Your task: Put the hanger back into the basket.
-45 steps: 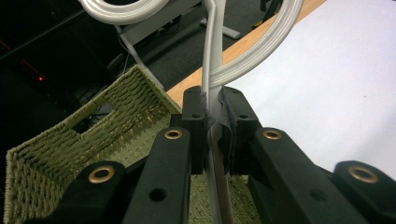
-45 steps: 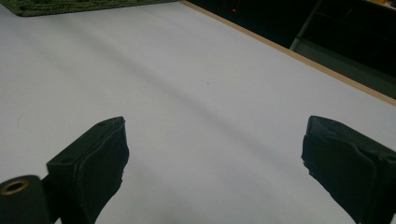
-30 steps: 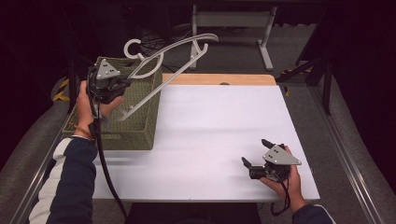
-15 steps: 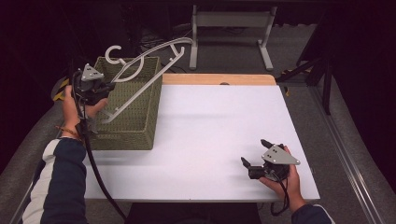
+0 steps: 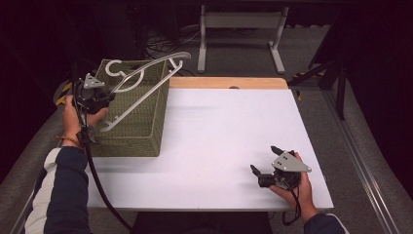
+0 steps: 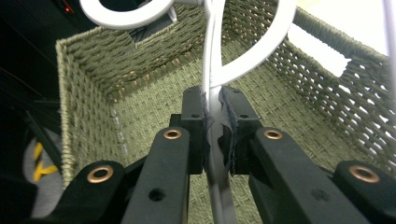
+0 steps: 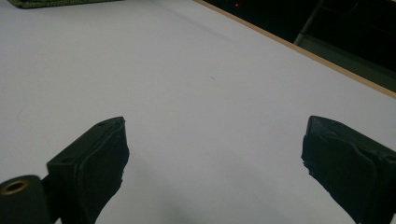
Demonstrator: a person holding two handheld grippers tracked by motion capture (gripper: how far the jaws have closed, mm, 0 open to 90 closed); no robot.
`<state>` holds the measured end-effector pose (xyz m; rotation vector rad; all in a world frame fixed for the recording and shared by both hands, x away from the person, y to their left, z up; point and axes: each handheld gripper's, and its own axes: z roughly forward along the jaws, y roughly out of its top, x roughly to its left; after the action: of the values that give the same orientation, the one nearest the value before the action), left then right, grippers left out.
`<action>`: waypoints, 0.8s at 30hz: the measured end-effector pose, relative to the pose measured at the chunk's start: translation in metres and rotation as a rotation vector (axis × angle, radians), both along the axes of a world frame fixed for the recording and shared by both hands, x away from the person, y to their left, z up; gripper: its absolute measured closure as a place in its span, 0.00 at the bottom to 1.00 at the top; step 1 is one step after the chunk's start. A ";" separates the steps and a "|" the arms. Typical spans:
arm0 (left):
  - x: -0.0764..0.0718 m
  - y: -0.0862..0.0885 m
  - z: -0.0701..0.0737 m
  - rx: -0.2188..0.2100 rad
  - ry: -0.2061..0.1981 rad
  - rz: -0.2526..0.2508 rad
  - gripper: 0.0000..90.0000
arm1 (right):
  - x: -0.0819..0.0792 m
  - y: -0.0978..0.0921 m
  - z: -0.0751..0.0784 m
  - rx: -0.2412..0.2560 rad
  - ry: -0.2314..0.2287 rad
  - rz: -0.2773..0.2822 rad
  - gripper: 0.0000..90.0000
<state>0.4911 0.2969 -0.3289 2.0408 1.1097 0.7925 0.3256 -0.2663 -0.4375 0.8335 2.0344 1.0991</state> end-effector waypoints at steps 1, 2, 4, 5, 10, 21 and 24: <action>0.000 0.001 -0.002 0.000 0.001 0.006 0.90 | 0.000 0.000 0.000 -0.001 0.000 0.000 0.08; 0.001 0.001 -0.004 0.007 0.010 0.014 0.90 | 0.000 0.000 0.000 0.000 0.000 0.001 0.08; 0.003 0.003 -0.007 0.019 0.039 0.027 0.90 | 0.000 0.000 0.000 -0.002 0.001 0.003 0.08; 0.004 0.004 -0.009 0.031 0.054 0.019 0.90 | 0.000 0.000 0.000 -0.001 0.000 0.003 0.08; 0.007 0.002 -0.014 0.098 0.053 0.024 0.90 | -0.001 0.000 0.000 0.000 0.002 0.004 0.08; 0.023 0.010 -0.024 0.142 0.088 0.042 0.73 | -0.001 0.001 0.000 -0.005 0.008 0.010 0.08; 0.023 0.008 -0.023 0.161 0.071 0.052 0.76 | 0.000 0.001 -0.001 -0.006 0.014 0.013 0.10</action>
<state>0.5140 0.3048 -0.3518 2.1964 1.1753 0.8657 0.3260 -0.2653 -0.4384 0.8286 2.0562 1.0967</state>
